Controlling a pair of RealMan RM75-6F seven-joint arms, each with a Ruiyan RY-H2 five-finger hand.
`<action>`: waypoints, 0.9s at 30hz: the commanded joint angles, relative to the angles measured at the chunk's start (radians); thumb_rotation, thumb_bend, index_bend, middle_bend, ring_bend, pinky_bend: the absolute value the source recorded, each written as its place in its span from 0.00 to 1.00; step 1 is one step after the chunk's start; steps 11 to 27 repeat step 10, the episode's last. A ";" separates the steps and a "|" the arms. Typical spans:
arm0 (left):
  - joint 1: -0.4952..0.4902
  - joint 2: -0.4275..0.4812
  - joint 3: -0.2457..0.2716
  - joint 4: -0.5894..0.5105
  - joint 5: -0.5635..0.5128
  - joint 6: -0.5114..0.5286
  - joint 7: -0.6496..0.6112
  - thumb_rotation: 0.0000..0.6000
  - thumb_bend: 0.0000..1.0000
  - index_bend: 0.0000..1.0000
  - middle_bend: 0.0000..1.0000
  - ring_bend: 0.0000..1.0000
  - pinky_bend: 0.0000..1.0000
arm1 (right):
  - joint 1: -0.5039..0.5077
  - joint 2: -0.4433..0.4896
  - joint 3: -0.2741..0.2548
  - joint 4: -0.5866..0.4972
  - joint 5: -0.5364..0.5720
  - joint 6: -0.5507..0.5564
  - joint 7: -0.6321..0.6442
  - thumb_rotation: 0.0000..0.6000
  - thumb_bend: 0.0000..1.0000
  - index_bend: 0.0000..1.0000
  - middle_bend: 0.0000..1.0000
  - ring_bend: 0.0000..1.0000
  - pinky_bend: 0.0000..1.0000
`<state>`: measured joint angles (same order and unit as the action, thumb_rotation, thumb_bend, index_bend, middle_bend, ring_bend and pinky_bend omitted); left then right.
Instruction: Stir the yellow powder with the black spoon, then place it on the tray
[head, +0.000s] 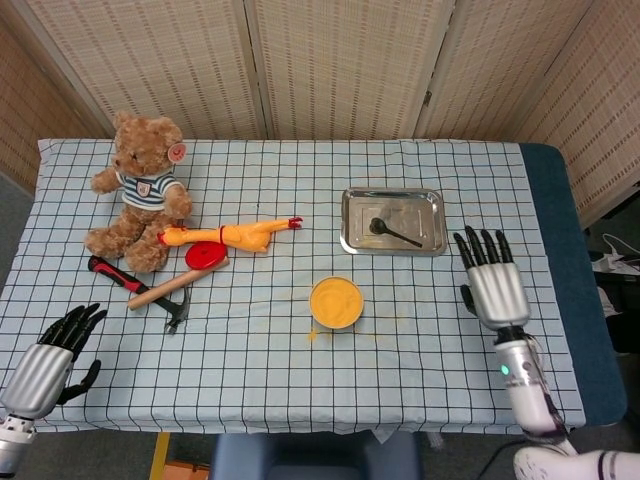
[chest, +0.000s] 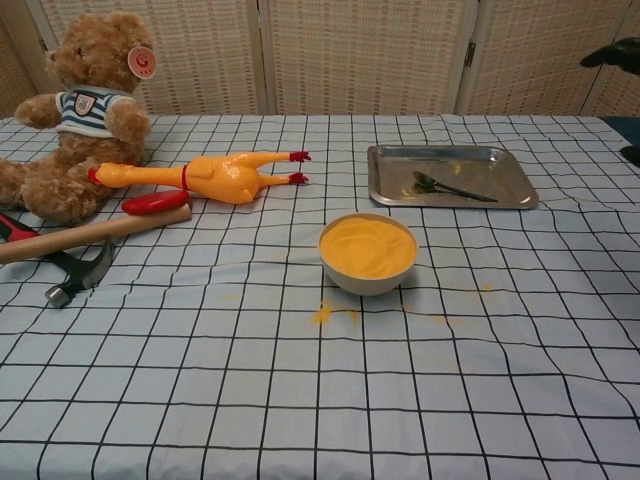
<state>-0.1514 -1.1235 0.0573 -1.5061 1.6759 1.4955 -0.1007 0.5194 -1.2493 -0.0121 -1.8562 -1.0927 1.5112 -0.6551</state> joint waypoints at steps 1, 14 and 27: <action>0.001 -0.021 -0.016 0.012 -0.005 0.009 0.025 1.00 0.48 0.00 0.00 0.00 0.16 | -0.218 0.042 -0.150 0.018 -0.203 0.204 0.128 1.00 0.35 0.00 0.00 0.00 0.00; 0.005 -0.043 -0.023 0.022 -0.020 0.006 0.058 1.00 0.48 0.00 0.00 0.00 0.16 | -0.340 0.031 -0.151 0.109 -0.245 0.219 0.254 1.00 0.35 0.00 0.00 0.00 0.00; 0.005 -0.043 -0.023 0.022 -0.020 0.006 0.058 1.00 0.48 0.00 0.00 0.00 0.16 | -0.340 0.031 -0.151 0.109 -0.245 0.219 0.254 1.00 0.35 0.00 0.00 0.00 0.00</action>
